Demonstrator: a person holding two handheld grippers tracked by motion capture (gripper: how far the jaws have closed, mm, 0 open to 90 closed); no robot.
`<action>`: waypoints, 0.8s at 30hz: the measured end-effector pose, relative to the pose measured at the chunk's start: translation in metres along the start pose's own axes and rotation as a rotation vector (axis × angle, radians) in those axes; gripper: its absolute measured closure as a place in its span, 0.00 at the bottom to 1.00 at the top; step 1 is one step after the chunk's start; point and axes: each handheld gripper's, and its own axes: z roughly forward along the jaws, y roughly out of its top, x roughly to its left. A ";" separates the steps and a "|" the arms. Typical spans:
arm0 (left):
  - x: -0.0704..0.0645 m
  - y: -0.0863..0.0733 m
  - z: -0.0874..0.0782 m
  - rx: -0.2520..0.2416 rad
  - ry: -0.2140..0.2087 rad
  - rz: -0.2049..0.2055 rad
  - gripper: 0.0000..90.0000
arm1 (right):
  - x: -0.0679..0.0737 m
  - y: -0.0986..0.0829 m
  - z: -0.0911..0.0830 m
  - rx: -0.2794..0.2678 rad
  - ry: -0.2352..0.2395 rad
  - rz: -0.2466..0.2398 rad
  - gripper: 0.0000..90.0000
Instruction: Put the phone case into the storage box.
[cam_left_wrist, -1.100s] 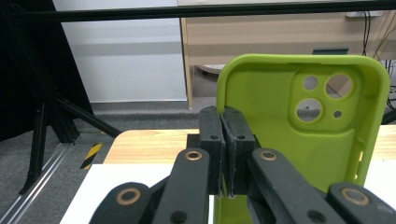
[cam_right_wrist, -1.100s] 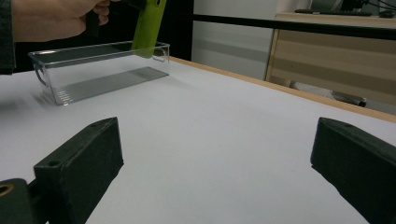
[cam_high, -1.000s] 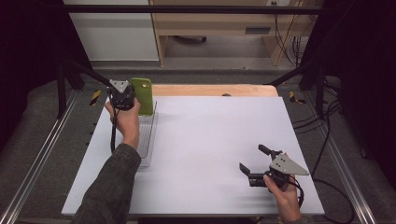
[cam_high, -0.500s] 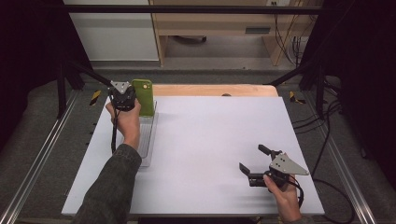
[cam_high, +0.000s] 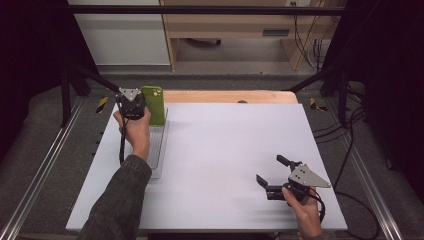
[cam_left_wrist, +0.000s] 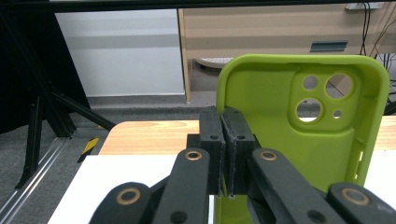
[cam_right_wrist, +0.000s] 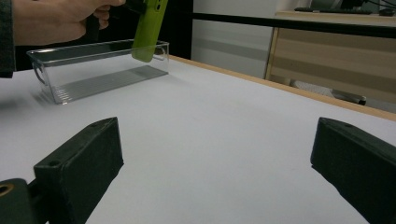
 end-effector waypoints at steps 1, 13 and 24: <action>0.000 -0.001 0.000 0.003 0.000 -0.001 0.97 | 0.000 0.000 0.000 0.002 0.000 0.000 0.03; -0.002 -0.003 0.000 0.008 -0.002 -0.002 0.97 | -0.001 0.000 -0.001 0.000 -0.005 0.000 0.03; -0.002 -0.008 0.002 0.021 0.001 -0.003 0.97 | -0.001 0.000 0.000 0.009 -0.007 0.001 0.03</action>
